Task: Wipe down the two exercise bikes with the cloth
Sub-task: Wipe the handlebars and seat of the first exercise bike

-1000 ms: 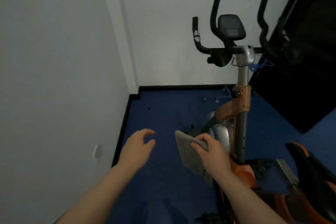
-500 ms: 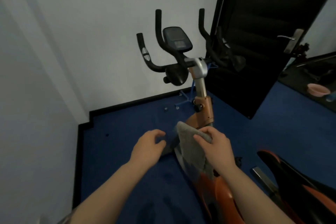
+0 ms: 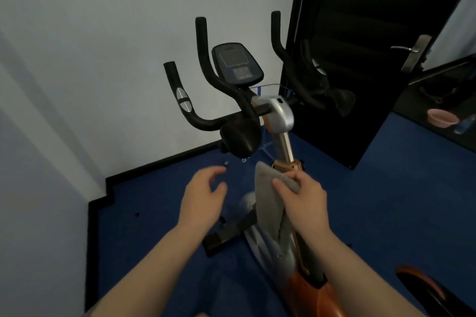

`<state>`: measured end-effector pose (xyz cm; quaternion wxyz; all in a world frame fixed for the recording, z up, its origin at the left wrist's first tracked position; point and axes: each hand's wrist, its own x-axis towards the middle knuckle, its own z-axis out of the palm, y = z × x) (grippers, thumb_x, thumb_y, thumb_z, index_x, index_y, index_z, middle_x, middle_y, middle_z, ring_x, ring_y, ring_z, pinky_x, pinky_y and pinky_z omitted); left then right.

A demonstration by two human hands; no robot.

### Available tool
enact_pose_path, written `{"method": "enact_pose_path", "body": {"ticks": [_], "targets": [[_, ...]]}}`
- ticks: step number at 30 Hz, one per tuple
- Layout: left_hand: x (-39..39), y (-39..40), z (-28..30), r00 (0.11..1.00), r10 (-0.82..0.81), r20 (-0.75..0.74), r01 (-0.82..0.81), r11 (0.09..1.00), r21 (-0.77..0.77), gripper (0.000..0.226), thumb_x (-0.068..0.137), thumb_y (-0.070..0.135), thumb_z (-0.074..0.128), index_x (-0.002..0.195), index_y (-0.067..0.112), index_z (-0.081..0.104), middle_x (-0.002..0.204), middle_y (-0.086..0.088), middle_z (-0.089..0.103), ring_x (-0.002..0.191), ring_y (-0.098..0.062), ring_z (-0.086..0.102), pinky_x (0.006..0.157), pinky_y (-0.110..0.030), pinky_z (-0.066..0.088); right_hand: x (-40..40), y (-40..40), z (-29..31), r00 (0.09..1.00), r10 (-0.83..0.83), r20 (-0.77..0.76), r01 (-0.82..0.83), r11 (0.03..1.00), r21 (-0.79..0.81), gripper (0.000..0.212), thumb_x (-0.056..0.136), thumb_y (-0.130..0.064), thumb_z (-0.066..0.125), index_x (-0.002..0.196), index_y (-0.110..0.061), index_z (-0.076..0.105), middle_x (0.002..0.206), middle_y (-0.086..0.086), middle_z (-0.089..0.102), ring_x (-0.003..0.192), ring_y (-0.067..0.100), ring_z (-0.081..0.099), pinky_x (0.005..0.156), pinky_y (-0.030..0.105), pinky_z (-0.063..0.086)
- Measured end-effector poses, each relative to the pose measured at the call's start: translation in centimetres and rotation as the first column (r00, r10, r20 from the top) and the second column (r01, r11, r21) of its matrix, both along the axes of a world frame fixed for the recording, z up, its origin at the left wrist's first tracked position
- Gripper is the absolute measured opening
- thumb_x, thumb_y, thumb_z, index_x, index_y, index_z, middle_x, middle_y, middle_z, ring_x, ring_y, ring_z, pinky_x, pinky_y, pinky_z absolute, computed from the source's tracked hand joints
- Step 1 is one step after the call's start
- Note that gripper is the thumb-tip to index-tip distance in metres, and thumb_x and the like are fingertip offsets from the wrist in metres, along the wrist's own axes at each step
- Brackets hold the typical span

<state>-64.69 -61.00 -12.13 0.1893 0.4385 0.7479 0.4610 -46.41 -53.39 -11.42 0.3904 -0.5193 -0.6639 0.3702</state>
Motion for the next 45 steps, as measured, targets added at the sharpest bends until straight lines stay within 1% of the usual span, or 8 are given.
{"method": "enact_pose_path", "body": {"ticks": [4, 11, 19, 26, 29, 34, 38, 45], "targets": [[-2.8, 3.9, 2.1, 1.0, 0.019, -0.009, -0.017, 0.983, 0.183, 0.035, 0.095, 0.014, 0.057, 0.127, 0.028, 0.058, 0.123, 0.013, 0.054, 0.115, -0.002, 0.05, 0.096, -0.02, 0.038, -4.3, 2.6, 0.0, 0.953, -0.255, -0.167, 0.232, 0.962, -0.145, 0.014, 0.092, -0.033, 0.062, 0.095, -0.02, 0.059, 0.089, -0.001, 0.064, 0.084, 0.014, 0.062, 0.072, 0.03, 0.05], [-6.3, 7.5, 0.5, 0.992, -0.127, 0.02, 0.121, 0.974, 0.193, 0.034, 0.099, 0.027, 0.053, 0.132, 0.028, 0.053, 0.127, 0.013, 0.056, 0.118, -0.001, 0.051, 0.101, -0.024, 0.041, -11.5, 3.3, -0.6, 0.882, -0.344, -0.323, 0.245, 0.919, -0.31, 0.008, 0.096, -0.026, 0.058, 0.094, -0.021, 0.052, 0.083, -0.004, 0.061, 0.074, 0.006, 0.059, 0.066, 0.022, 0.046], [-5.3, 8.7, -0.3, 0.931, -0.231, 0.282, 0.166, 0.957, 0.236, 0.031, 0.103, 0.035, 0.037, 0.114, 0.028, 0.065, 0.108, 0.014, 0.067, 0.103, 0.003, 0.06, 0.087, -0.012, 0.044, -11.0, 2.1, 1.0, 0.952, -0.283, -0.117, 0.301, 0.937, 0.179, 0.016, 0.092, -0.019, 0.065, 0.087, -0.03, 0.054, 0.086, -0.017, 0.052, 0.085, -0.009, 0.051, 0.073, 0.001, 0.036], [-5.3, 8.9, 0.5, 0.944, -0.199, 0.262, 0.15, 0.969, 0.195, 0.022, 0.097, 0.041, 0.048, 0.098, 0.031, 0.068, 0.092, 0.017, 0.069, 0.087, 0.006, 0.062, 0.072, -0.005, 0.042, -11.4, 5.2, 1.3, 0.998, 0.036, 0.06, -0.048, 0.976, 0.211, 0.021, 0.094, -0.02, 0.063, 0.115, -0.019, 0.067, 0.109, -0.008, 0.066, 0.102, -0.002, 0.057, 0.09, 0.009, 0.043], [-5.2, 9.0, 0.3, 0.949, -0.173, 0.264, 0.121, 0.972, 0.202, 0.021, 0.099, 0.03, 0.05, 0.109, 0.024, 0.068, 0.098, 0.016, 0.07, 0.092, 0.008, 0.062, 0.074, -0.003, 0.042, -9.9, 5.6, 0.8, 0.982, 0.131, 0.139, -0.17, 0.929, 0.329, 0.025, 0.088, -0.014, 0.069, 0.112, -0.019, 0.071, 0.107, -0.007, 0.07, 0.104, 0.007, 0.059, 0.093, 0.028, 0.049], [-4.3, 9.2, 0.0, 0.96, -0.08, 0.267, 0.019, 0.974, 0.224, 0.02, 0.1, 0.028, 0.05, 0.107, 0.027, 0.068, 0.096, 0.02, 0.07, 0.093, 0.005, 0.063, 0.075, -0.005, 0.043, -10.9, 8.8, 2.5, 0.888, -0.015, 0.46, -0.307, 0.724, 0.618, 0.017, 0.084, -0.013, 0.07, 0.1, -0.017, 0.076, 0.085, -0.004, 0.072, 0.085, 0.021, 0.062, 0.077, 0.034, 0.041], [-4.1, 9.1, 0.0, 0.965, -0.079, 0.252, 0.019, 0.973, 0.231, 0.02, 0.1, 0.027, 0.049, 0.101, 0.025, 0.069, 0.093, 0.017, 0.07, 0.089, 0.004, 0.063, 0.074, -0.005, 0.043, -10.2, 7.5, 0.7, 0.922, 0.128, 0.366, -0.325, 0.77, 0.549, 0.027, 0.085, -0.012, 0.064, 0.111, -0.017, 0.071, 0.103, -0.004, 0.07, 0.099, 0.015, 0.062, 0.094, 0.031, 0.037], [-3.9, 9.2, -0.4, 0.964, -0.059, 0.258, -0.003, 0.972, 0.234, 0.025, 0.101, 0.03, 0.047, 0.102, 0.021, 0.07, 0.09, 0.014, 0.071, 0.087, 0.001, 0.064, 0.073, -0.009, 0.045, -8.4, 9.5, 0.0, 0.813, 0.152, 0.562, -0.51, 0.651, 0.562, 0.04, 0.091, -0.027, 0.054, 0.13, -0.027, 0.061, 0.125, -0.003, 0.061, 0.125, 0.019, 0.05, 0.115, 0.052, 0.024]]}}
